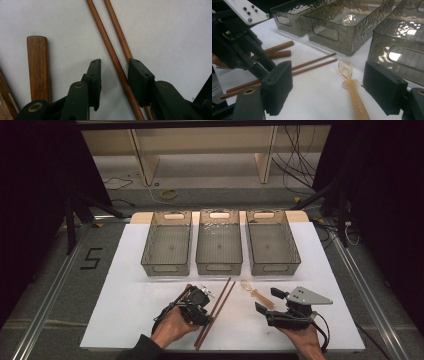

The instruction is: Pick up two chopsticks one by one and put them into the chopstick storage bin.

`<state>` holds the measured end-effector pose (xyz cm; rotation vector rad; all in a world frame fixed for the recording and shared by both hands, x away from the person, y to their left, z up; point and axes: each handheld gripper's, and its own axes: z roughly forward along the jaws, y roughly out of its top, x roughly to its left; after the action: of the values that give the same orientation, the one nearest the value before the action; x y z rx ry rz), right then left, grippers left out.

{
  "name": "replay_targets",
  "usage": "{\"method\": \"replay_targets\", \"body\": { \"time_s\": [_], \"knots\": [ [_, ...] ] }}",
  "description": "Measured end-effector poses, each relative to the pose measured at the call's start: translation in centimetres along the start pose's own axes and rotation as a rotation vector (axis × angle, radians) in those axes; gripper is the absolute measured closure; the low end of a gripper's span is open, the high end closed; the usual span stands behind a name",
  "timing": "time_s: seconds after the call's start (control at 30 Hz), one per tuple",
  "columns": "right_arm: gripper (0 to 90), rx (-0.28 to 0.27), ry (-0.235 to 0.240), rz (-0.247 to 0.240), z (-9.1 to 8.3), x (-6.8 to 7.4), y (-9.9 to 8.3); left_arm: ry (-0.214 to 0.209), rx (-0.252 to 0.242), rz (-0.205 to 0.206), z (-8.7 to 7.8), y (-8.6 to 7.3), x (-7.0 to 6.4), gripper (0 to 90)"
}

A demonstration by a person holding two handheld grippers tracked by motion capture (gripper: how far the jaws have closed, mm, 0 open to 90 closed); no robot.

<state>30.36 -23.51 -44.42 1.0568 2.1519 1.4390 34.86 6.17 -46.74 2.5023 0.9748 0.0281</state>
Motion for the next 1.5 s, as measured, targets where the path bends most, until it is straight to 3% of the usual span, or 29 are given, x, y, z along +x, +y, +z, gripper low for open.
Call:
{"method": "replay_targets", "body": {
  "time_s": [0.73, 1.2, 1.5],
  "knots": [
    [25.4, 0.002, 0.0, -0.005, 0.0, 0.0, 0.0, 0.053, 0.023, 0.033, -0.2, -0.2, 0.6, 82.5],
    [25.5, 0.003, 0.005, -0.005, 0.0, 0.0, 0.0, 0.041, 0.011, 0.028, -0.2, -0.4, 0.8, 83.5],
    [25.6, 0.002, 0.009, -0.005, 0.0, 0.0, 0.0, 0.063, 0.011, 0.045, -0.6, -0.5, 1.3, 83.6]
  ]
}}
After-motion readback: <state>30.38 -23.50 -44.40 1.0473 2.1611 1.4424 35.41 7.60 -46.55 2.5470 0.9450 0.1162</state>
